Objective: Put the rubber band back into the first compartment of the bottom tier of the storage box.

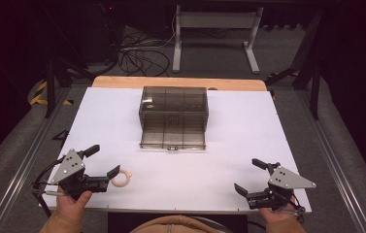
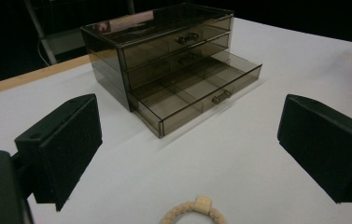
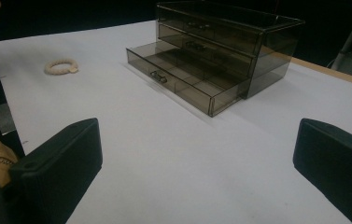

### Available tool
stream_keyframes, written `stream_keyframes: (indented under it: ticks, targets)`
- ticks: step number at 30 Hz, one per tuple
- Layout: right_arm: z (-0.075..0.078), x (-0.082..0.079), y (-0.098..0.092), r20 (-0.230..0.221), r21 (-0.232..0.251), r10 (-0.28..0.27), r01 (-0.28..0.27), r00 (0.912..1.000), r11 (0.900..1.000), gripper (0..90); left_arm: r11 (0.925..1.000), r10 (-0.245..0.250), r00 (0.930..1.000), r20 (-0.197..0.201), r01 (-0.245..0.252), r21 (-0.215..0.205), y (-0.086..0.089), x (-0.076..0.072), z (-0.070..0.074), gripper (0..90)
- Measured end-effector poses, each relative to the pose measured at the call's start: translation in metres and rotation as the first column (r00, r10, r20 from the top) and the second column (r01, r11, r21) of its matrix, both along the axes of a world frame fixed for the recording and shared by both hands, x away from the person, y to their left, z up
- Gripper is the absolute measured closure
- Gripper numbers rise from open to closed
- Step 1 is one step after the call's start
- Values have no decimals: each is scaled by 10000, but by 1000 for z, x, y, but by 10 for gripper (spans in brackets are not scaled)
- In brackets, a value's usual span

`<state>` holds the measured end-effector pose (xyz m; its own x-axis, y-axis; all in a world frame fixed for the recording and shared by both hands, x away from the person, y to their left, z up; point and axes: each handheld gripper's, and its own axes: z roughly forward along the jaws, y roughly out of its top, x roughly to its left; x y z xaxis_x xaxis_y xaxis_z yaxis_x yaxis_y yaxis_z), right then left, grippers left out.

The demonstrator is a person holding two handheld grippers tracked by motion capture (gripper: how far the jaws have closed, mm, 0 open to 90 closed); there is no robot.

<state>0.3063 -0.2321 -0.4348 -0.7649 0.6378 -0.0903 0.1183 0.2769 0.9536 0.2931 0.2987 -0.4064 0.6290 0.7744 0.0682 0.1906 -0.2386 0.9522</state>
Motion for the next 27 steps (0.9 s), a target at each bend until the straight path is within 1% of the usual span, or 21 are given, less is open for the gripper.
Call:
stream_keyframes:
  ticks: [3, 9, 14, 20, 27]
  targets:
    - [0, 0, 0, -23, 2, -12, 12, 10000, 10000, 18, 10000, 7, 10000, -2, -7, 3, -1, 4, 2, 68]
    - [-1, 1, 0, -55, 25, 1, -1, 10000, 10000, 18, 9999, 120, 9996, -259, -120, -22, 1, 13, 5, 71]
    - [-1, 1, 1, -83, -8, 16, -16, 10000, 10000, 18, 9998, 182, 9991, -370, -184, -43, 3, 20, 8, 74]
    - [-1, 2, 1, -85, -22, 12, -13, 10000, 10000, 19, 9997, 233, 9988, -438, -234, -5, 3, 26, 9, 75]
    - [-1, 2, 1, -102, -27, 36, -36, 9999, 10000, 19, 9999, 156, 9986, -515, -155, 22, 2, 35, 10, 77]
